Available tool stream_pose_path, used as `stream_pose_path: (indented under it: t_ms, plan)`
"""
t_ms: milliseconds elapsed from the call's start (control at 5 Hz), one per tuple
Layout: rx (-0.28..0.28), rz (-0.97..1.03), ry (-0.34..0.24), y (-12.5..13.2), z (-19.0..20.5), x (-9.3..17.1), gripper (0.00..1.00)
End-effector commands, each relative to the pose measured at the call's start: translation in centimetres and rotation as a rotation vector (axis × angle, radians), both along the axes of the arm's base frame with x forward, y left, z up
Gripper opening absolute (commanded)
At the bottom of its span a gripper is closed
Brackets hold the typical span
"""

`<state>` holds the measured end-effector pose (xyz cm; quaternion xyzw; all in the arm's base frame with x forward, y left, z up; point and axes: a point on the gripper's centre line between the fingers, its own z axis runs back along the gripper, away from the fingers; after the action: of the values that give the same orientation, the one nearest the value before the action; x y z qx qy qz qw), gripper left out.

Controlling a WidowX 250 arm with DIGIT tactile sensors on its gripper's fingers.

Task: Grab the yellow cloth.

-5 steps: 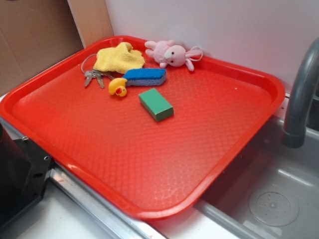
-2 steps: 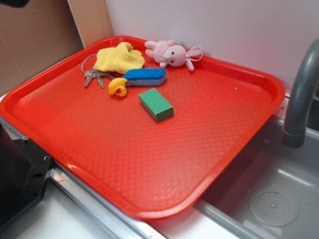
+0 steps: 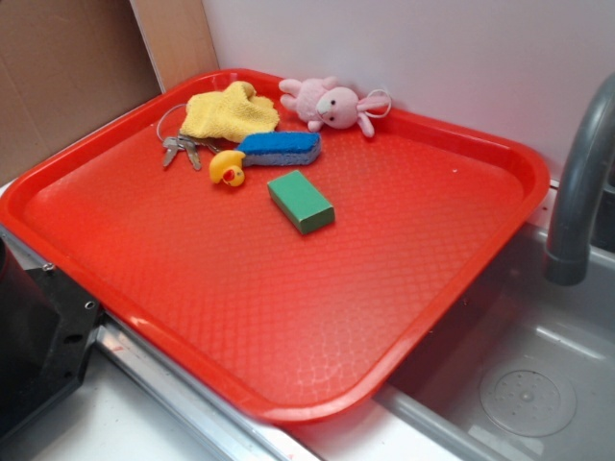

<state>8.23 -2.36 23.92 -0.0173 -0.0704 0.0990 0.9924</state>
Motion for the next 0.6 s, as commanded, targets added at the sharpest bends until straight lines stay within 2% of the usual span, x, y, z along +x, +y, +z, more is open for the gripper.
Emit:
stream_pose_path:
  t_ms: [0, 200, 400]
  plan:
    - [-0.007, 0.081, -0.022, -0.4, 0.1, 0.5, 1.0]
    - [0.001, 0.118, -0.048, 1.4, -3.3, 5.5, 1.0]
    - [-0.036, 0.173, -0.041, 2.3, -4.7, 9.1, 1.0]
